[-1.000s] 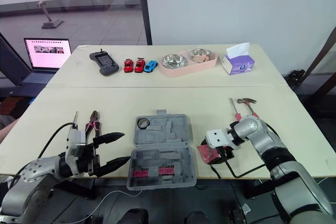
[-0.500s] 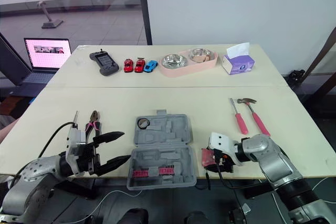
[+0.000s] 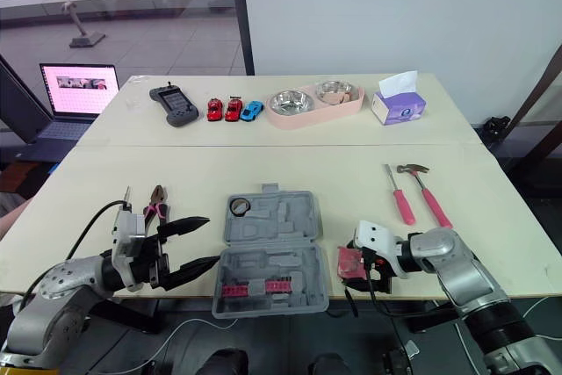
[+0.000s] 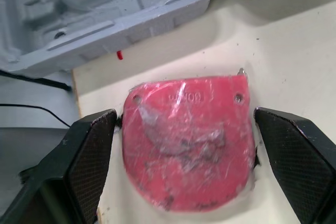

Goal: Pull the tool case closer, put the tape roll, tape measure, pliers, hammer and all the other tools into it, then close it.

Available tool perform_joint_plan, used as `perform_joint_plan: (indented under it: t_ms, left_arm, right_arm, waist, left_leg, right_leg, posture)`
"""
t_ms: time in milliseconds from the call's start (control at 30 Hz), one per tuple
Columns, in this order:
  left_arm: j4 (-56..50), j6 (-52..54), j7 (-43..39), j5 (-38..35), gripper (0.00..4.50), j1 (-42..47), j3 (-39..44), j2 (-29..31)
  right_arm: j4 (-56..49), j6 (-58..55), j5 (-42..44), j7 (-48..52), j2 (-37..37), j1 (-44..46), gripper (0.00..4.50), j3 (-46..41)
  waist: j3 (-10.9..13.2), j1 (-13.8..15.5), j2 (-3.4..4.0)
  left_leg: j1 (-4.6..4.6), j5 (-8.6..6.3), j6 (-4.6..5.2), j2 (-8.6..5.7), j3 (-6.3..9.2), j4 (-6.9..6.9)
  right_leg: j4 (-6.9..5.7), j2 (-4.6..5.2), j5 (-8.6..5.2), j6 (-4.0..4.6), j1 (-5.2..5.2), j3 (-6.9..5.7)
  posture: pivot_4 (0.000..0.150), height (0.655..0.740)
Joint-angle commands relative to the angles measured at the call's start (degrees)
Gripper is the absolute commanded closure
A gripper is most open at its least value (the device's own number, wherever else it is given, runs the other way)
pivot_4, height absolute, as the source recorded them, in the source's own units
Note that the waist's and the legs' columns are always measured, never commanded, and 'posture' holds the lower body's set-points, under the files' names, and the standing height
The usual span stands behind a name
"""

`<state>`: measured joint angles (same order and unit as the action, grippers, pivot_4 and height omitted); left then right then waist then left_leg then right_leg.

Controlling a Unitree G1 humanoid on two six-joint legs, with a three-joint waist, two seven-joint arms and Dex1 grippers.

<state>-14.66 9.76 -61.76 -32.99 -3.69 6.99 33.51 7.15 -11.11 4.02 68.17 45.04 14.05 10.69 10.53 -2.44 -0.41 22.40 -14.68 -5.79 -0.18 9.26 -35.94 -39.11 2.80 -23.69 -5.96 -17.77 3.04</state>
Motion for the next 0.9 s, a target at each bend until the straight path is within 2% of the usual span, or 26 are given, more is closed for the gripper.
perform_joint_plan:
  t_ms: [33,233,333,367,400,667,800,900]
  left_arm:
    - [-1.13,0.12,0.15,-0.18,0.00,0.22,-0.08,0.22]
    - [-1.42,0.17,0.47,-0.21,0.00,-0.04,0.09,0.24]
    - [-1.56,0.20,0.59,-0.31,0.00,-0.16,0.12,0.30]
    - [-1.56,0.20,0.61,-0.32,0.00,-0.17,0.13,0.33]
    - [-1.55,0.22,0.63,-0.33,0.00,-0.17,0.13,0.35]
    - [-1.40,0.16,0.87,-0.07,0.00,-0.24,0.26,0.48]
    - [-0.36,-0.19,0.87,0.63,0.00,0.07,0.53,0.93]
    - [1.25,-0.71,0.94,1.16,0.00,1.06,1.05,1.17]
  right_arm:
    - [1.32,3.45,1.04,0.63,0.40,-0.34,0.06,-1.38]
    - [1.92,5.17,0.24,0.06,0.30,0.03,0.06,-0.52]
    - [1.35,5.12,0.48,0.34,0.57,-0.31,0.84,-0.53]
    - [1.13,5.10,0.72,0.44,0.61,-0.39,1.32,-0.74]
    - [0.76,5.10,1.16,0.62,0.61,-0.46,1.59,-1.05]
    - [-8.33,-1.75,5.14,1.37,1.40,2.76,1.59,-3.05]
    - [-12.88,-11.05,4.25,2.05,2.02,13.04,1.59,-0.24]
    - [-10.95,-16.46,0.99,2.85,-0.02,22.89,1.59,5.16]
  waist:
    - [0.00,-0.02,0.00]
    - [0.00,-0.02,0.01]
    - [0.01,0.00,0.01]
    - [0.01,0.00,0.01]
    - [0.01,0.01,0.01]
    - [0.04,-0.09,0.06]
    - [0.13,-0.12,0.20]
    - [0.14,-0.10,0.18]
  left_leg:
    - [0.00,0.00,0.00,0.00,0.00,0.00]
    - [0.00,0.00,0.00,0.00,0.00,0.00]
    - [0.00,0.00,0.00,0.00,0.00,0.00]
    - [0.00,0.00,0.00,0.00,0.00,0.00]
    - [0.00,0.00,0.00,0.00,0.00,0.00]
    - [0.00,0.00,0.00,0.01,0.00,0.01]
    - [0.00,0.01,-0.02,0.00,-0.02,0.00]
    - [0.03,0.01,-0.02,0.01,0.02,0.08]
  right_leg:
    - [0.00,0.00,0.00,0.00,0.00,0.00]
    - [0.00,0.00,0.00,0.00,0.00,0.00]
    - [0.00,0.00,0.00,0.00,0.00,0.00]
    - [0.00,0.00,0.00,0.00,0.00,0.00]
    - [0.00,0.00,0.00,0.00,0.00,0.00]
    - [0.00,-0.01,0.00,0.00,-0.01,0.00]
    - [-0.01,0.00,0.00,0.00,-0.04,0.03]
    - [0.01,-0.01,0.00,0.00,-0.08,0.00]
  posture:
    - [0.150,0.7400]
    - [0.150,0.7400]
    - [0.150,0.7400]
    - [0.150,0.7400]
    - [0.150,0.7400]
    - [0.150,0.7400]
    - [0.150,0.7400]
    - [0.150,0.7400]
